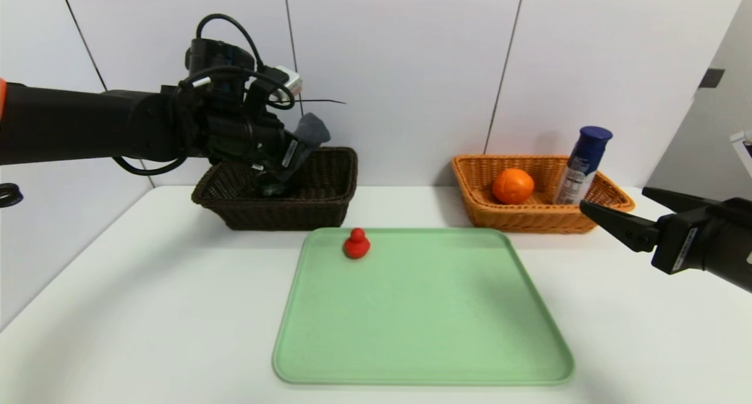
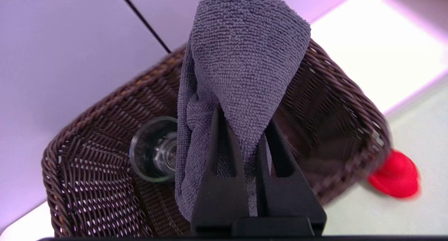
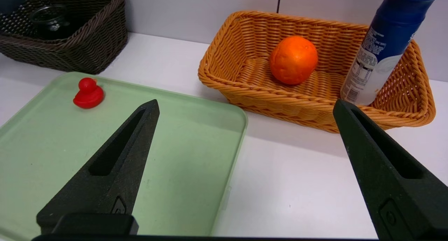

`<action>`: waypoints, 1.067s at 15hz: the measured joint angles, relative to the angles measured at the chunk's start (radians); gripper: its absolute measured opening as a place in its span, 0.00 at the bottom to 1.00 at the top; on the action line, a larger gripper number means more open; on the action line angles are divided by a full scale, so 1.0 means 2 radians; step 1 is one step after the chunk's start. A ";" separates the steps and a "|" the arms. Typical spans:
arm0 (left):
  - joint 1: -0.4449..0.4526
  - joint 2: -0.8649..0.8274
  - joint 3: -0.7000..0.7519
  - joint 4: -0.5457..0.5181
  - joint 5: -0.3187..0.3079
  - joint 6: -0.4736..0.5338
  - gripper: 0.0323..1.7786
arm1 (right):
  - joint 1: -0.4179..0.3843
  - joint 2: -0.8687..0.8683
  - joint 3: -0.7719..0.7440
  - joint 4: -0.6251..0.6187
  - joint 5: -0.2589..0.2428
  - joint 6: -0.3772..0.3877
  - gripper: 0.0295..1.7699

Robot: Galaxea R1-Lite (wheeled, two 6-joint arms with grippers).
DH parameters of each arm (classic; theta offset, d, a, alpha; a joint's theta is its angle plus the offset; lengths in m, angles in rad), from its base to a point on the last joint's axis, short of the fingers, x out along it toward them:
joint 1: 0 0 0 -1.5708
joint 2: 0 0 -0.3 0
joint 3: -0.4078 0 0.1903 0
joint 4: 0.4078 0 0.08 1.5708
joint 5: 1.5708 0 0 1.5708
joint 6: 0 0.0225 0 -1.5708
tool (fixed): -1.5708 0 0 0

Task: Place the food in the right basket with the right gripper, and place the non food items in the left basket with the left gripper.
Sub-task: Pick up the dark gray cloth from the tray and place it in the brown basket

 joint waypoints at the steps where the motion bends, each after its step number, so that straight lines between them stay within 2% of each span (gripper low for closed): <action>1: 0.001 0.009 -0.001 -0.022 0.006 -0.005 0.06 | 0.000 0.000 0.000 0.000 0.000 0.000 0.97; 5: 0.001 0.047 -0.012 -0.062 0.011 -0.009 0.06 | -0.001 0.003 0.000 0.000 0.000 -0.005 0.97; 7: 0.000 0.063 -0.019 -0.066 0.020 -0.006 0.06 | 0.000 0.005 0.000 0.000 0.000 -0.006 0.97; 16: -0.002 0.105 -0.026 -0.067 0.021 -0.003 0.06 | 0.000 0.010 0.001 0.000 -0.001 -0.010 0.97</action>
